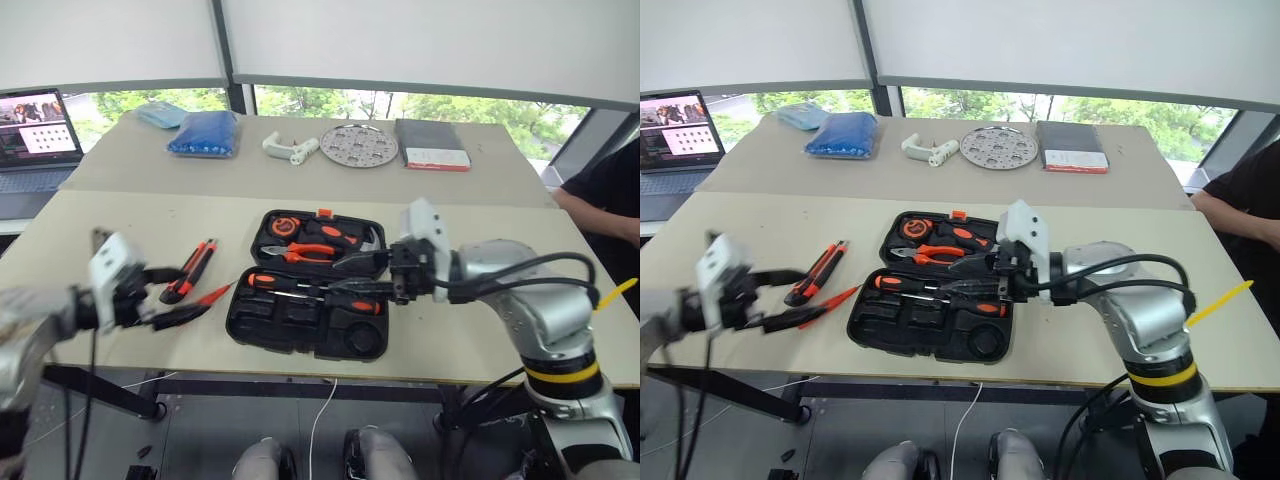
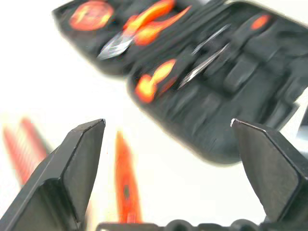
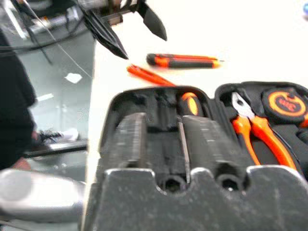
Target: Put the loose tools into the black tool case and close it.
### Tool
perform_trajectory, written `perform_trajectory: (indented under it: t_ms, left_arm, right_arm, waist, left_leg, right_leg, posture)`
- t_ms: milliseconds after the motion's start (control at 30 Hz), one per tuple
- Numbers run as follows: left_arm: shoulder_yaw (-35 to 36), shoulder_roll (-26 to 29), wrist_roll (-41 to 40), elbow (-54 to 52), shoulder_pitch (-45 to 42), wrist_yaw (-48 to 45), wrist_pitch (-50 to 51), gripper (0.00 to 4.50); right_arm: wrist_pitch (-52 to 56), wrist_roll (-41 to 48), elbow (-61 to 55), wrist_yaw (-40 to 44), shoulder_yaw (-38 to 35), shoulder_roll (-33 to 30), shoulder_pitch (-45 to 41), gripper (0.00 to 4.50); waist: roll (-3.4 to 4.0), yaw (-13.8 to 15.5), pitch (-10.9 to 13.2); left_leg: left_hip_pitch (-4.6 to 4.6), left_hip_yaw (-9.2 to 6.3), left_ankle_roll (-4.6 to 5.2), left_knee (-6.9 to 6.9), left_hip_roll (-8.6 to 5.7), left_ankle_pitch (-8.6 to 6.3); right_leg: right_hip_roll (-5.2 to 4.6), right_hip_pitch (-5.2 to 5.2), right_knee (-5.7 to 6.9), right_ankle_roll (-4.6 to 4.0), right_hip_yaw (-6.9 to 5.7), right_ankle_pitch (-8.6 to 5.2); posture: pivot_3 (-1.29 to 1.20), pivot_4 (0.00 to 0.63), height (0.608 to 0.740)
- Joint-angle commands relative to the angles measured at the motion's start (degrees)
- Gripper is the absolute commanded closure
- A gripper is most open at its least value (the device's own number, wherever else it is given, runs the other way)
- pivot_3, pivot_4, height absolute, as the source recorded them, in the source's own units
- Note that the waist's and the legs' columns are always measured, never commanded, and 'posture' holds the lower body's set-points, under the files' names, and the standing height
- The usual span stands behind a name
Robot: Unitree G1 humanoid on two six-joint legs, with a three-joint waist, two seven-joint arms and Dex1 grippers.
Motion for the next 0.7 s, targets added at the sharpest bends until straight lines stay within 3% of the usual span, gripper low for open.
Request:
perform_trajectory:
  t_ms: [33, 133, 433, 700]
  left_arm:
    - [0.7, 1.46, -1.45, -1.42, -1.0, -0.19, -0.69, 0.0]
    - [-1.8, 2.55, -1.93, -3.08, -3.15, 0.21, 0.26, 0.0]
    - [-28.37, 12.34, -0.32, -3.3, -26.69, 2.55, 11.78, 0.0]
    - [-44.61, 8.57, 5.42, 2.4, -43.04, 6.84, 17.72, 0.0]
  right_arm:
    - [-0.7, 2.4, -1.48, -0.52, -1.4, -1.31, 0.13, 0.05]
    - [-1.06, 2.76, -1.63, -1.71, -0.95, -1.57, 0.23, 0.05]
    - [-2.33, 1.83, -4.66, -8.25, -0.14, -1.08, 2.85, 0.05]
    - [-1.9, 3.23, -7.87, -12.22, -1.75, -2.16, 6.71, 0.05]
  waist:
    - [0.0, 0.42, 0.0]
    - [-0.03, 0.52, -0.02]
    - [-0.04, 0.21, -0.02]
    - [-0.05, -0.26, -0.02]
  left_leg:
    - [0.02, -0.02, 0.11, 0.0, -0.02, -0.06]
    - [-0.03, -0.06, 0.05, 0.01, -0.04, -0.03]
    - [-0.33, 0.0, 0.09, -0.01, -0.17, 0.0]
    - [-0.23, 0.09, 0.39, -0.01, -0.08, 0.25]
  right_leg:
    - [-0.02, -0.02, -0.01, -0.14, -0.02, -0.08]
    - [-0.03, 0.06, -0.02, 0.04, -0.04, 0.03]
    - [0.44, 0.06, -0.01, 0.01, -0.09, 0.07]
    - [0.67, 0.08, 0.03, 0.03, 0.01, 0.05]
  posture:
    - [0.0, 0.15, 0.718]
    - [0.0, 0.15, 0.718]
    - [0.0, 0.15, 0.718]
    - [0.0, 0.15, 0.718]
